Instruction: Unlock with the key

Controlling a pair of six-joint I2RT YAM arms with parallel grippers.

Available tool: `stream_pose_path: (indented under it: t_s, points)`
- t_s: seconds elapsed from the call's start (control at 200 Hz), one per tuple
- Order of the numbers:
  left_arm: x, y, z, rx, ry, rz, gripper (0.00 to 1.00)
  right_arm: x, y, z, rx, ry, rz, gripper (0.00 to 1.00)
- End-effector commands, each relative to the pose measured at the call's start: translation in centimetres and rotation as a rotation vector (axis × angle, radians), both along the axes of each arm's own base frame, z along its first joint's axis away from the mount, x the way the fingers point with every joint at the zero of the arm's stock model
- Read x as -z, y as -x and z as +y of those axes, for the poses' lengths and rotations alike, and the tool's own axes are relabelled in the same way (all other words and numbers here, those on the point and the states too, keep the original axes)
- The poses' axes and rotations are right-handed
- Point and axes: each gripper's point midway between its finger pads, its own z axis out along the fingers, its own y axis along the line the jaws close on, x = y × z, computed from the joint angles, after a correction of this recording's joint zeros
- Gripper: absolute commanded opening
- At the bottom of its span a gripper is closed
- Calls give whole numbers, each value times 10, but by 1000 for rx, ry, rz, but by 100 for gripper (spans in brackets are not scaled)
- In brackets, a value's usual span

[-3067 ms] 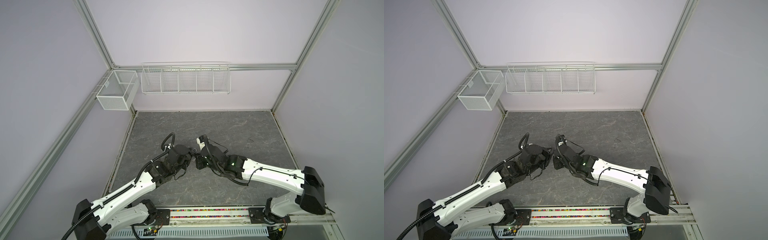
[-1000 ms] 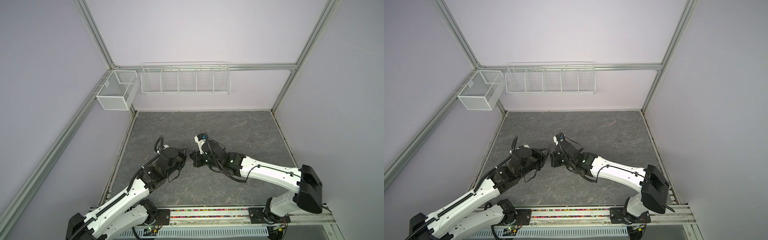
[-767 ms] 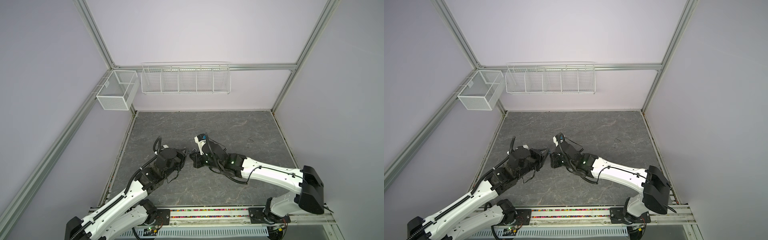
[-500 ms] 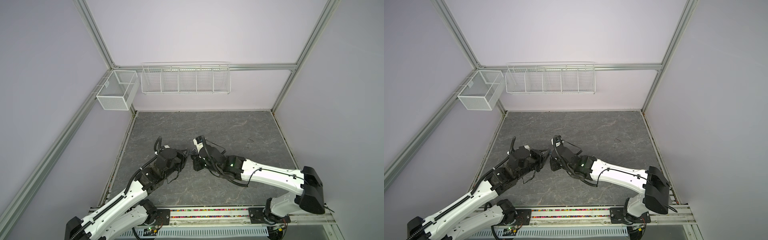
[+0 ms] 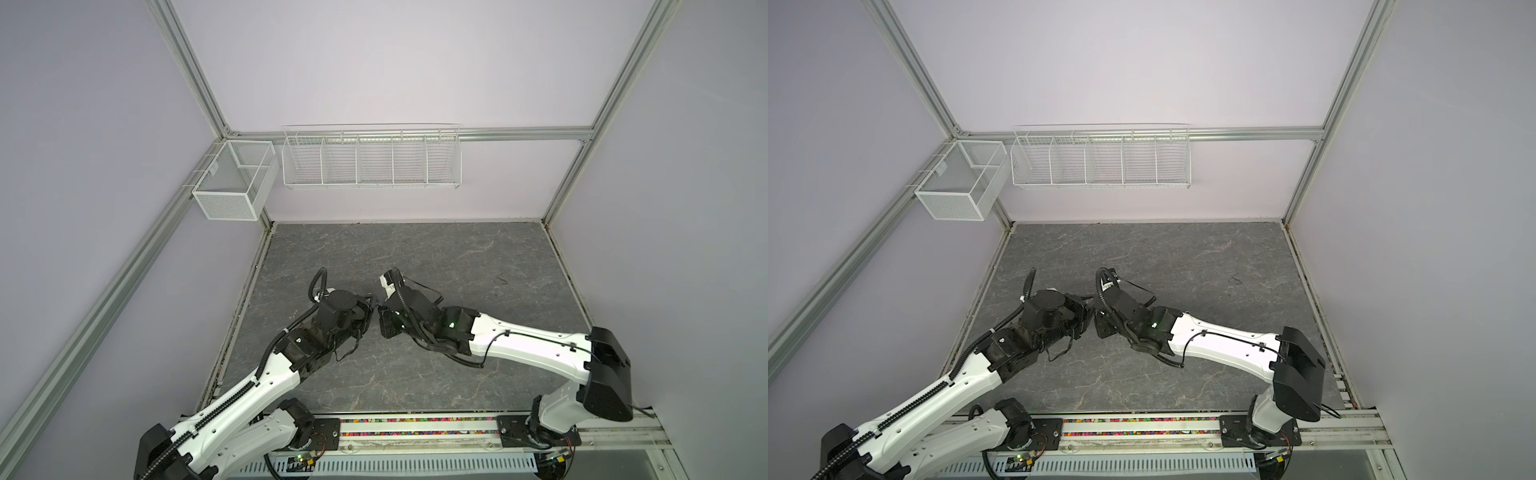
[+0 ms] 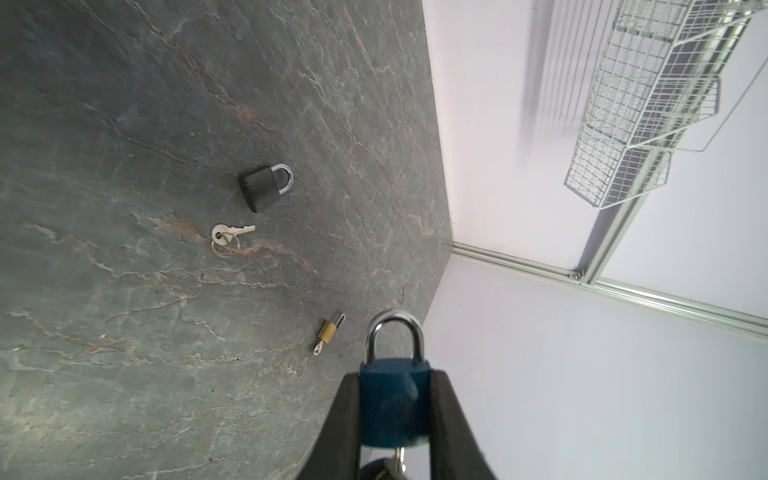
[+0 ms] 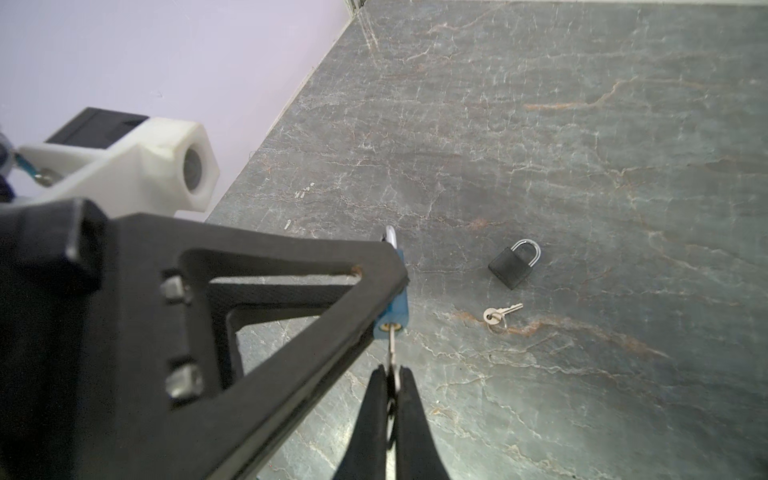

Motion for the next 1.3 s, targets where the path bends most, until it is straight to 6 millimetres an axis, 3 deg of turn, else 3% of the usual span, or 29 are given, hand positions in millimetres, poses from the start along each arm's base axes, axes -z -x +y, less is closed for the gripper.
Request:
stream_pose_path:
  t_s: [0.0,0.075,0.275,0.345,0.45,0.55,0.715,0.84,1.074,1.199,1.294]
  points:
    - [-64,15,-48,173,232,-67,0,-35,28,56,-174,-274,90,6]
    - [-69,16,-50,179,246,-78,0,-36,28,55,-177,-299,98,6]
    - [-67,18,-45,181,219,-93,0,-32,13,27,-122,-148,-67,6]
    - [-64,18,-44,188,196,-106,0,-31,10,23,-123,-252,26,6]
    - [-57,19,-45,199,190,-102,0,-47,9,30,-145,-480,168,6]
    - [-59,19,-46,200,214,-117,0,-58,16,35,-170,-485,163,7]
    - [-56,17,-41,184,180,-123,0,-57,9,23,-120,-530,198,6]
    - [-57,18,-38,171,184,-126,0,-45,8,8,-69,-296,74,6]
    - [-57,18,-38,171,186,-105,0,-42,-10,-26,54,49,-229,7]
    - [-56,18,-38,168,179,-96,0,-49,-16,-31,76,141,-342,6]
    - [-56,17,-39,169,177,-103,0,-55,-10,-19,25,64,-293,6]
